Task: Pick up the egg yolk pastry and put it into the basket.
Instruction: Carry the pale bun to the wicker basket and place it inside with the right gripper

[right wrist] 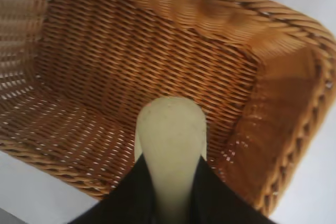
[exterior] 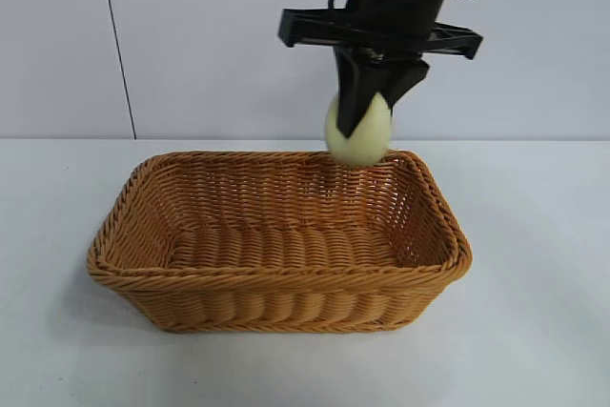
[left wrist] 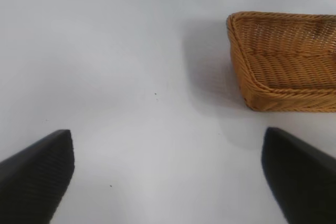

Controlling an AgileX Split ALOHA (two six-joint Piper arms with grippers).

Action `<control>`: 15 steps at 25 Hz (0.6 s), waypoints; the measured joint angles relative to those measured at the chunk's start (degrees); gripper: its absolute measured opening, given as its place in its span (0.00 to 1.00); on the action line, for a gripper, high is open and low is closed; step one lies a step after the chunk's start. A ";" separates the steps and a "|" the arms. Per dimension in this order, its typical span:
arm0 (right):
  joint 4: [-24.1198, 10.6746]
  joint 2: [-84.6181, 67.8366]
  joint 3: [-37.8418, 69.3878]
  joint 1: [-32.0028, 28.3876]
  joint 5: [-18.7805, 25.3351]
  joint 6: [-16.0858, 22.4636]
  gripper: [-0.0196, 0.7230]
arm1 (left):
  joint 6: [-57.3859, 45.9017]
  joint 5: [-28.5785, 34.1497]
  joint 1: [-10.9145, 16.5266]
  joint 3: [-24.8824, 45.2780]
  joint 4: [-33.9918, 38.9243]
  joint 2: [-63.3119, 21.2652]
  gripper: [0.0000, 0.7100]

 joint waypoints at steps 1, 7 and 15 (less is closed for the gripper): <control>0.00 0.00 0.00 0.90 -0.75 0.30 0.15 | 0.00 0.00 0.00 0.00 0.00 0.00 0.98; -0.06 0.29 0.00 2.59 -4.98 1.91 0.15 | 0.00 0.00 0.00 0.00 0.00 0.00 0.98; 1.31 8.56 -0.10 2.59 -6.58 2.92 0.15 | 0.00 0.00 0.00 0.00 0.00 0.00 0.98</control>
